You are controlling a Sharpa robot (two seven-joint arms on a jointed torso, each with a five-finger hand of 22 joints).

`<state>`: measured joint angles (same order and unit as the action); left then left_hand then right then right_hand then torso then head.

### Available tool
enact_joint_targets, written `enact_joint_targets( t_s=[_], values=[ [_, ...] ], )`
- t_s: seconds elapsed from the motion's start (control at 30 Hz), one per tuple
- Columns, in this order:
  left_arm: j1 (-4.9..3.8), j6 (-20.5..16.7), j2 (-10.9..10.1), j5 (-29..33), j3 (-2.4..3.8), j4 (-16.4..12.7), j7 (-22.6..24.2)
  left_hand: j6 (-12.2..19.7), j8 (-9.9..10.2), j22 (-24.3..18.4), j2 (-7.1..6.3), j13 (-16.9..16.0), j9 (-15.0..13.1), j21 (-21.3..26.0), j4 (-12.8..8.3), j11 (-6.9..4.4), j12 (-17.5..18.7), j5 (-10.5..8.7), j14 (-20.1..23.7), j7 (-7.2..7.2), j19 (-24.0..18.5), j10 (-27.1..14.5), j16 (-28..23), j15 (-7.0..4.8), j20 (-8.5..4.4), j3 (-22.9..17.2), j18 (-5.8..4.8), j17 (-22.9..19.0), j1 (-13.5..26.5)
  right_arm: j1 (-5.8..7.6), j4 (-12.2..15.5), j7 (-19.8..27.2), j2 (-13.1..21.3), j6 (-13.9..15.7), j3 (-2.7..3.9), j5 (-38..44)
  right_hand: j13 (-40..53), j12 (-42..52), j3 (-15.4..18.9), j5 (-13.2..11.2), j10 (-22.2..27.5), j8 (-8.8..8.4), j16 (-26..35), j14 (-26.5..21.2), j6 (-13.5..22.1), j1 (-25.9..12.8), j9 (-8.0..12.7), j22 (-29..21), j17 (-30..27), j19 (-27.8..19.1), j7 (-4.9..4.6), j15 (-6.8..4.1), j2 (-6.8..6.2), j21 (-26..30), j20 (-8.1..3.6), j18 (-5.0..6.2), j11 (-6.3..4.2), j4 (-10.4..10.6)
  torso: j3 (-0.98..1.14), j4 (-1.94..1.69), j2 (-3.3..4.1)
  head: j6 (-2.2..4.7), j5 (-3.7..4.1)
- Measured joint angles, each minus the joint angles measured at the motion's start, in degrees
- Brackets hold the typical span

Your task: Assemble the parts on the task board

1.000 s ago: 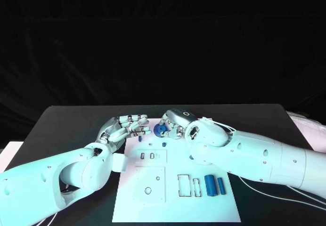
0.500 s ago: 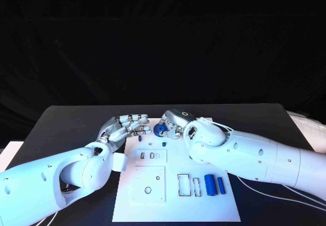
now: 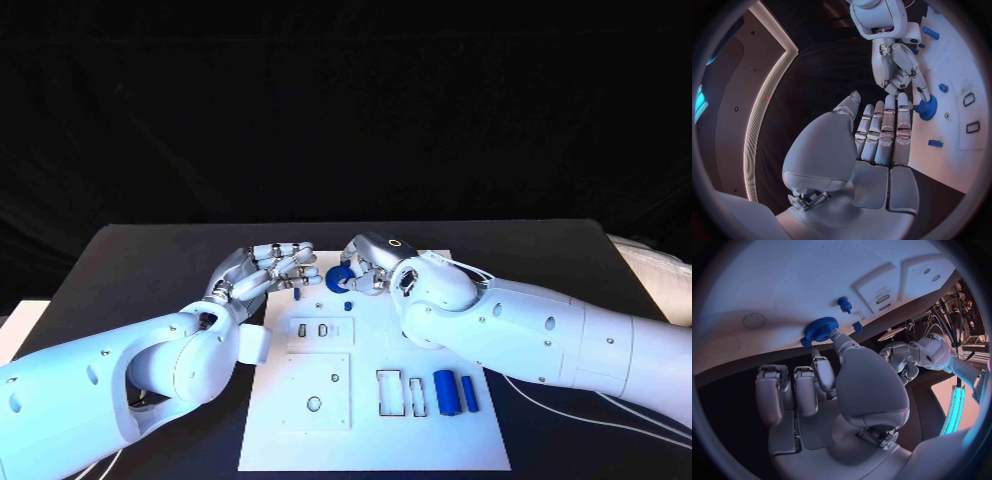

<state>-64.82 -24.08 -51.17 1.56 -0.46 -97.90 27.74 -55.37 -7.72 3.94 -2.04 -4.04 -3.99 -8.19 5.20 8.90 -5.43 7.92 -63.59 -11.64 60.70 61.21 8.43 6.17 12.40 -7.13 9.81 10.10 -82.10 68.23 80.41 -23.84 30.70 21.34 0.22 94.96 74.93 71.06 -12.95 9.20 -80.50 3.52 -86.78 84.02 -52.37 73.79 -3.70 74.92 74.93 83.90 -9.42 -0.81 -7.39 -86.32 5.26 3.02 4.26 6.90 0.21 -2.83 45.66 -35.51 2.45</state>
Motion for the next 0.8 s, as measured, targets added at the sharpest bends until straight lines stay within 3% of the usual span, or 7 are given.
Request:
enact_joint_targets(
  t_s=[0.23, 0.37, 0.57, 0.63, 0.67, 0.8],
  values=[
    [0.00, 0.0, -0.1, 0.0, 0.00, 0.0, 0.0, 0.0, 0.0, 0.0, 0.00, 0.0, 0.0, 0.0, 0.0, 0.00, 0.0, 0.00, 0.0, 0.00, 0.0, 0.0, 0.0, 0.00, 0.00, 0.0, 0.00, 0.0, 0.0, 0.00, 1.0, 0.0, 0.8, 0.2, -0.02, -0.4, 0.0, 0.1, 1.0, 0.0, 0.0, 0.03, 0.0, 0.0, -0.1, -0.1, -0.3, 0.0, 0.0, 0.0, 0.06, 0.00, -0.10, 0.0, 0.00, 0.00, 0.00, 1.0, 0.02, 0.03, 0.01, -0.04, 0.01],
    [0.00, 0.0, -0.1, 0.0, -0.01, 0.0, -0.1, 0.0, 0.0, 0.0, 0.00, 0.0, 0.0, 0.0, 0.0, 0.00, 0.0, 0.00, 0.0, 0.00, 0.0, 0.0, 0.0, 0.00, 0.00, 0.0, 0.00, 0.0, 0.0, 0.00, 3.3, 0.1, 2.9, 0.8, -0.01, -0.7, 0.0, 1.2, 1.3, 0.4, -0.4, 0.45, 0.0, 0.0, -1.2, -0.1, -0.4, 0.0, 0.0, 0.0, 0.54, 0.00, -0.10, 0.0, 0.00, 0.00, -0.43, 1.3, 0.03, 0.08, -0.01, 0.03, 0.10],
    [0.00, 0.0, -0.3, 0.0, -0.01, 0.1, -0.1, 0.0, 0.0, 0.0, 0.00, 0.0, 0.0, 0.0, 0.0, 0.00, 0.0, 0.00, 0.0, 0.00, 0.0, 0.0, 0.0, 0.00, 0.00, 0.0, 0.00, 0.0, 0.0, 0.46, 9.0, 1.6, 10.4, 1.9, 0.56, -2.3, 0.0, 2.6, 1.3, 0.8, -1.2, 0.45, -0.2, 0.0, -1.8, 0.2, -0.5, 0.0, 0.0, 0.0, 0.77, 0.00, 0.21, 0.0, 0.00, 0.01, -0.53, 1.3, 0.03, 0.21, -0.11, 0.33, 0.39],
    [0.01, 0.1, -0.5, 0.0, -0.01, 0.1, -0.1, 0.0, 0.0, 0.0, 0.00, 0.0, 0.0, 0.0, -0.1, 0.00, 0.0, 0.00, 0.0, 0.00, 0.0, 0.0, 0.0, 0.00, 0.00, -0.1, -0.01, 0.0, 0.0, 0.96, 10.0, 3.7, 13.4, 1.9, 0.71, -3.7, 0.0, 3.3, 1.3, 0.8, -1.5, 0.45, -0.2, 0.0, -2.0, 0.7, -0.5, 0.0, 0.0, 0.0, 0.58, -0.01, 0.75, 0.0, 0.00, -0.12, -0.63, 1.3, 0.02, 0.38, -0.18, 0.40, 0.50],
    [0.01, 0.1, -0.6, 0.0, -0.01, 0.1, -0.1, 0.0, 0.0, 0.0, 0.00, 0.0, 0.0, 0.0, -0.1, 0.00, 0.0, 0.00, 0.0, 0.00, 0.0, 0.0, 0.0, 0.00, 0.00, -0.1, -0.01, 0.0, 0.0, 1.25, 10.3, 5.4, 15.4, 1.9, 0.81, -4.9, 0.0, 3.3, 1.3, 0.8, -1.6, 0.45, -0.3, 0.0, -2.0, 1.1, -0.5, 0.0, 0.0, 0.0, 0.58, -0.01, 0.40, 0.0, 0.00, -0.63, -0.71, 1.3, 0.02, 0.50, -0.21, 0.45, 0.53],
    [0.01, 0.1, -0.7, 0.0, -0.01, 0.1, -0.1, 0.0, 0.0, 0.0, 0.00, 0.0, 0.0, 0.0, -0.1, 0.00, 0.0, 0.00, 0.0, 0.00, 0.0, 0.0, 0.0, 0.00, 0.00, -0.1, -0.01, 0.0, 0.0, 1.56, 10.4, 11.8, 20.8, 1.9, 0.87, -9.4, 0.0, 3.3, 1.1, 0.8, -1.6, 0.45, -0.4, 0.0, -2.2, 2.8, -0.5, 0.0, 0.0, 0.0, 0.75, -0.01, 0.20, 0.0, 0.00, -0.89, -0.71, 0.3, 0.02, 1.09, -0.41, 0.57, 0.50]
  ],
)
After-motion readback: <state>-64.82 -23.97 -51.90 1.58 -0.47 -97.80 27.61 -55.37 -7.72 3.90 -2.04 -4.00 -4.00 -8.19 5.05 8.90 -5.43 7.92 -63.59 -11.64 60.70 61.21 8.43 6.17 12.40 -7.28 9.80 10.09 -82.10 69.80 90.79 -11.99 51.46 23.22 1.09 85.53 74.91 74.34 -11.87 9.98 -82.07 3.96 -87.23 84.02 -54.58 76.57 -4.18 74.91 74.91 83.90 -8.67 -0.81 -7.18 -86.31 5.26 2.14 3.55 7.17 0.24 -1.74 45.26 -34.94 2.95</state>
